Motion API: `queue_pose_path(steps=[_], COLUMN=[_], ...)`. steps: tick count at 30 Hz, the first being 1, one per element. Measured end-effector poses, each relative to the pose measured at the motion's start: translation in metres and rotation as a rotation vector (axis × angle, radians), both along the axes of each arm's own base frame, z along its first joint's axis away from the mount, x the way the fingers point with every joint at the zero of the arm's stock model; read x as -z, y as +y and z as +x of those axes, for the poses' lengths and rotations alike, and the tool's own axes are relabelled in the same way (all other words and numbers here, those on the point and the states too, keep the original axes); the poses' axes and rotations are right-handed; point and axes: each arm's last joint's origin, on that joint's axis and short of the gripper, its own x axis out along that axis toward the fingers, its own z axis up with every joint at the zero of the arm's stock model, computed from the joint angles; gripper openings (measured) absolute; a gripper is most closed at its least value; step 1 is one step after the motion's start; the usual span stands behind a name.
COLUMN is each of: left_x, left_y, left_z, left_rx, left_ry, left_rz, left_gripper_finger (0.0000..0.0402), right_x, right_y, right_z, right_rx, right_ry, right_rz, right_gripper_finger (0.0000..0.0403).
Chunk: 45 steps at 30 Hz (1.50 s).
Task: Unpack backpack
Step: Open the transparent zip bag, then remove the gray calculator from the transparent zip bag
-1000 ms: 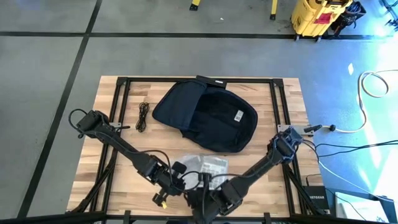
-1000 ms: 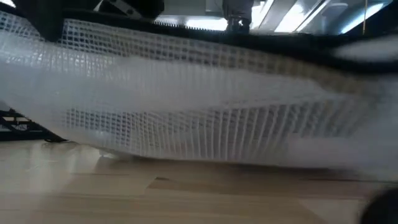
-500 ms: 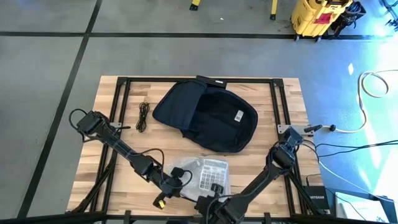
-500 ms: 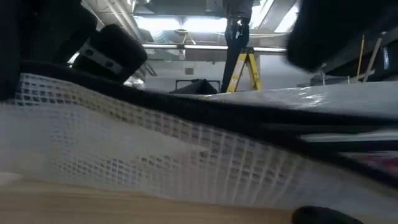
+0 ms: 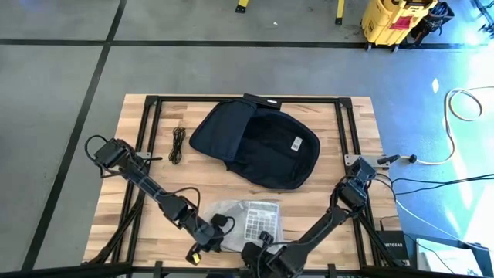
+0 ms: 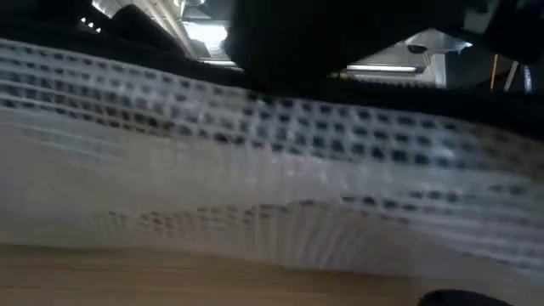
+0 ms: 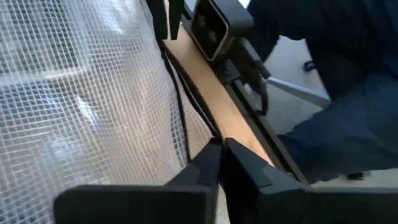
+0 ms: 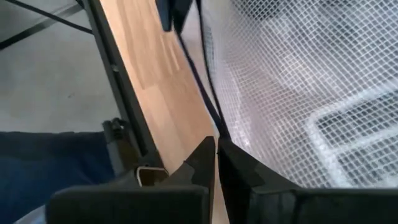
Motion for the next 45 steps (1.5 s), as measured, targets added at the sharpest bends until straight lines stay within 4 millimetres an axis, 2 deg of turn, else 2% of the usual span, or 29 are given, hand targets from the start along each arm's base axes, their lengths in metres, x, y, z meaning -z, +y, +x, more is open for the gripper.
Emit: queue_pose_path(steps=[4, 12, 17, 23, 26, 29, 32, 36, 41, 45], left_x=[-0.001, -0.001, -0.001, -0.009, -0.018, -0.023, -0.026, -0.034, -0.027, -0.017], left_y=[0.002, 0.003, 0.001, -0.004, -0.012, -0.018, -0.018, -0.015, -0.005, -0.009], left_z=[0.002, 0.002, 0.001, 0.001, 0.0, -0.001, 0.002, 0.011, 0.013, 0.01], left_rx=[-0.029, 0.009, 0.03, 0.13, 0.22, 0.225, 0.196, 0.006, -0.117, -0.125], left_ry=[-0.04, -0.016, 0.012, 0.021, -0.034, -0.087, -0.136, -0.233, -0.171, -0.128], left_rz=[0.047, 0.017, -0.026, -0.089, -0.083, -0.043, -0.008, 0.052, 0.14, 0.166], left_gripper_finger=[0.0059, 0.0192, 0.0242, 0.0257, 0.0257, 0.0257, 0.0257, 0.0257, 0.0257, 0.0257], right_x=[0.0, -0.004, -0.003, -0.003, -0.003, -0.003, -0.003, -0.002, -0.001, -0.001], right_y=[0.0, 0.001, -0.002, -0.006, -0.005, -0.005, -0.005, -0.006, -0.003, 0.002], right_z=[0.0, -0.002, 0.0, 0.005, 0.004, 0.004, 0.004, 0.003, -0.007, -0.015], right_rx=[-0.003, -0.024, -0.015, -0.069, -0.115, -0.144, -0.15, -0.146, -0.145, -0.124], right_ry=[-0.005, 0.005, 0.01, 0.027, 0.044, 0.053, 0.053, 0.058, 0.093, 0.111], right_rz=[0.0, -0.028, -0.043, -0.067, -0.079, -0.09, -0.095, -0.111, -0.138, -0.143], right_gripper_finger=[0.0003, 0.0003, 0.0003, 0.0003, 0.0003, 0.0007, 0.0025, 0.0059, 0.0081, 0.0082])
